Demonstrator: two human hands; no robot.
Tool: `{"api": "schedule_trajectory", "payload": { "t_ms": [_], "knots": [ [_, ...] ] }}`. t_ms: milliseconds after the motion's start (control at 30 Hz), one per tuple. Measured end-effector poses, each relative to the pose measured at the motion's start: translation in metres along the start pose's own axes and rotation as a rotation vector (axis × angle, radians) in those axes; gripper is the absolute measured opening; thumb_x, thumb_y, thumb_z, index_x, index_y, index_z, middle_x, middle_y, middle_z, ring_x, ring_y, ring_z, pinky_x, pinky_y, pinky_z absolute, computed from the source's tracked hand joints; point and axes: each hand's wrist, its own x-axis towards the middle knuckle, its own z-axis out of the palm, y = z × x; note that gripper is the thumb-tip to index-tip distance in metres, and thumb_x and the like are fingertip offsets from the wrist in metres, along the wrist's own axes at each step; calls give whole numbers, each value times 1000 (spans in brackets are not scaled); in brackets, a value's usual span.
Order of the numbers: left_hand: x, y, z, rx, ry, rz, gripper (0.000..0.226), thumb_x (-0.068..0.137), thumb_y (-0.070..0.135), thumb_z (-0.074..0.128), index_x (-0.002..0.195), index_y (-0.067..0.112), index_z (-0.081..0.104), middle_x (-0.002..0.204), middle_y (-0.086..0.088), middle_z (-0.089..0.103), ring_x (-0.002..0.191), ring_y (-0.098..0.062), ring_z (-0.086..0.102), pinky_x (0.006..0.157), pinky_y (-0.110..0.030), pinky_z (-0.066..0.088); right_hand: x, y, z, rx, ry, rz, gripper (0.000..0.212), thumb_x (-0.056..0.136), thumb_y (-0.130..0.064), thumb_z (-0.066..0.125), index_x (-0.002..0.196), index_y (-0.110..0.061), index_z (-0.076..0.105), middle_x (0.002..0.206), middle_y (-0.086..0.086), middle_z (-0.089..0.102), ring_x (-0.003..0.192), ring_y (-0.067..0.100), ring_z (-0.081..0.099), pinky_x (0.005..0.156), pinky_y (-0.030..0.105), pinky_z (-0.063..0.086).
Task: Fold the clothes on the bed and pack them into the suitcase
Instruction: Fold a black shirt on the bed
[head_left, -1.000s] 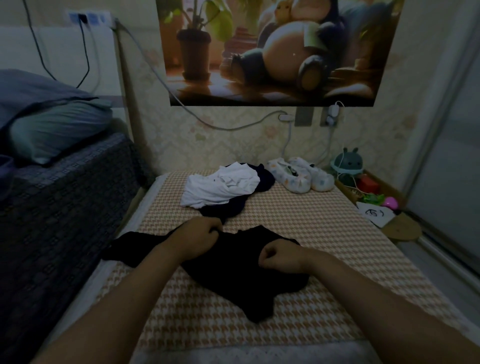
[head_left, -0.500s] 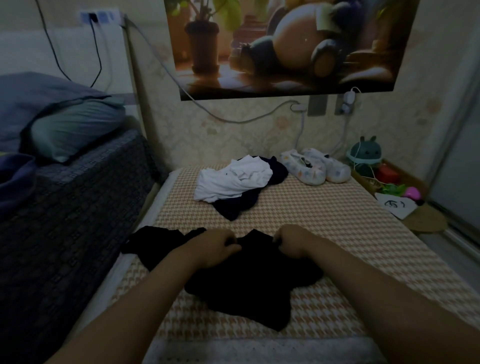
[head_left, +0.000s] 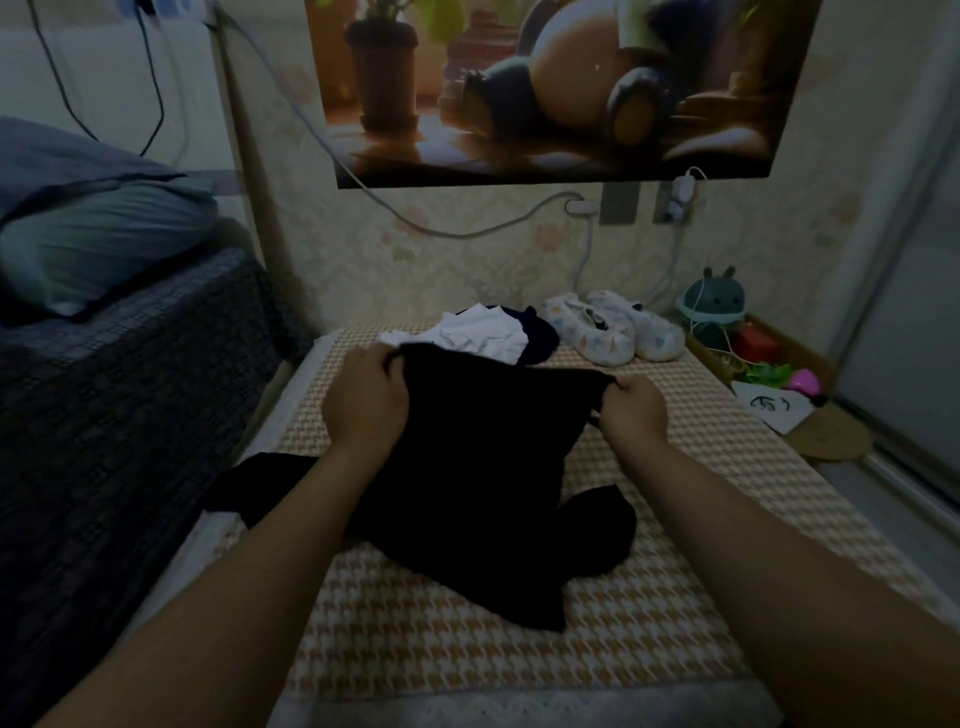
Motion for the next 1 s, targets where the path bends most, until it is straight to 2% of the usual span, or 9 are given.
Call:
{"api": "schedule_trajectory", "payload": {
  "t_ms": [100,200,300,467,567,667,733,833,1000],
  "knots": [
    [23,9,-4,-342,-152,-339,29,104,26,35,123,10,50,113,-13,56,100,-33,56,78,-40,41,-8,-28,8,308,-376,26,51,98,-15,49,147,-25,36,146,-3,43,129,20,47,100,39,44],
    [19,2,10,-280,-231,-319,30,101,23,39,121,4,49,117,-16,55,106,-35,54,91,-45,44,-21,-32,18,200,-527,216,85,97,-17,55,153,-29,-8,157,5,21,133,26,40,89,37,43],
    [-2,-15,24,-249,-254,-152,21,96,12,43,107,-3,54,99,-12,56,90,-25,54,86,-37,44,-45,-21,27,-182,-586,240,31,93,-30,60,118,-12,56,106,10,61,77,13,65,58,20,47],
    [-12,-31,-1,-343,-421,39,15,92,-5,42,96,5,51,71,-7,54,53,-7,49,49,-20,38,-63,-6,45,-492,-676,65,21,85,-18,72,94,-5,59,82,7,55,61,16,54,34,19,42],
    [-1,-49,-36,-387,-324,1,23,85,-9,41,81,11,52,70,-7,52,59,-18,49,55,-28,35,-64,-6,55,-462,-638,140,26,89,-6,61,71,-11,44,73,6,45,63,20,48,31,15,37],
    [8,-93,-71,-194,-415,-122,36,83,-6,50,84,27,63,97,-2,59,88,-20,56,68,-31,42,-70,-8,68,-380,-703,43,9,85,-9,66,77,-4,64,71,6,58,61,17,53,47,14,43],
    [4,-125,-91,168,-744,-270,29,84,7,57,108,20,68,113,-4,61,101,-24,59,84,-32,49,-81,-19,78,-259,-714,-37,10,82,-10,68,72,-12,68,69,2,63,64,13,59,57,16,46],
    [-14,-151,-108,451,-1157,-488,47,84,25,60,128,6,57,112,-14,60,102,-30,63,71,-34,55,-108,-42,95,-140,-864,-148,11,75,-18,64,65,-24,62,95,10,71,90,23,66,87,32,51],
    [-28,-132,-101,254,-697,-20,48,87,46,56,131,29,50,134,0,54,117,-20,54,100,-37,46,-163,-58,107,-422,-1742,-146,21,84,-9,61,94,-24,72,131,23,56,127,32,50,110,42,36]
  ]
}}
